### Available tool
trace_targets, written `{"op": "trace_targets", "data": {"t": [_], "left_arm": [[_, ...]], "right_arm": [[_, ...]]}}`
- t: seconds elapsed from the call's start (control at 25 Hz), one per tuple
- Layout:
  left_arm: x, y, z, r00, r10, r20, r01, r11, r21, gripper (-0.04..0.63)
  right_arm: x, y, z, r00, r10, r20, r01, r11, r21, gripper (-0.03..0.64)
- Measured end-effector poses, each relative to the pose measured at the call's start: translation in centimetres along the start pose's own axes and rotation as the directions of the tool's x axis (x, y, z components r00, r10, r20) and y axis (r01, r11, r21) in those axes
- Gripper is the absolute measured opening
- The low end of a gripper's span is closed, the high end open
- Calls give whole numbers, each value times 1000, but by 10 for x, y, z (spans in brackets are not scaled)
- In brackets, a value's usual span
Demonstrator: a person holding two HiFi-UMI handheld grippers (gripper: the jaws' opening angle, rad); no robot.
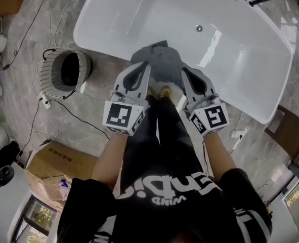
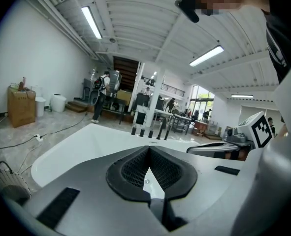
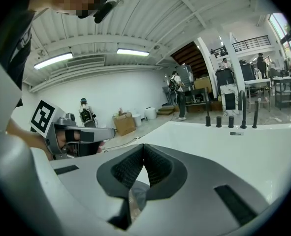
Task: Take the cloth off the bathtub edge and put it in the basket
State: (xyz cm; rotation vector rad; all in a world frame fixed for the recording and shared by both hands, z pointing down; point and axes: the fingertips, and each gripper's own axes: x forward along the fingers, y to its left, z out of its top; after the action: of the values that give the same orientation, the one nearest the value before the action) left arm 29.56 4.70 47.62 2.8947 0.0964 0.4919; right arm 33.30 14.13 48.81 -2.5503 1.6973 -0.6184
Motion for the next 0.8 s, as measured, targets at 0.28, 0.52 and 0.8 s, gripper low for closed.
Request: {"op": "trace_targets", "data": {"t": [0.28,0.52,0.8], "left_arm": [[15,5,-31,1000,14,-19,-14,1000,-17,13],[7,-5,-30,1000,18,-21,-18,1000,-14,14],[1,-9,-25,1000,19,-17,-20,1000,-20,13]], "right_arm": [[14,-6,-34,998,46,-38,-47,999,-21,14],[6,2,-27,996,85,-38,-87,996,-37,15],[11,21,-41,969,200,-141,-205,979,-20,251]]}}
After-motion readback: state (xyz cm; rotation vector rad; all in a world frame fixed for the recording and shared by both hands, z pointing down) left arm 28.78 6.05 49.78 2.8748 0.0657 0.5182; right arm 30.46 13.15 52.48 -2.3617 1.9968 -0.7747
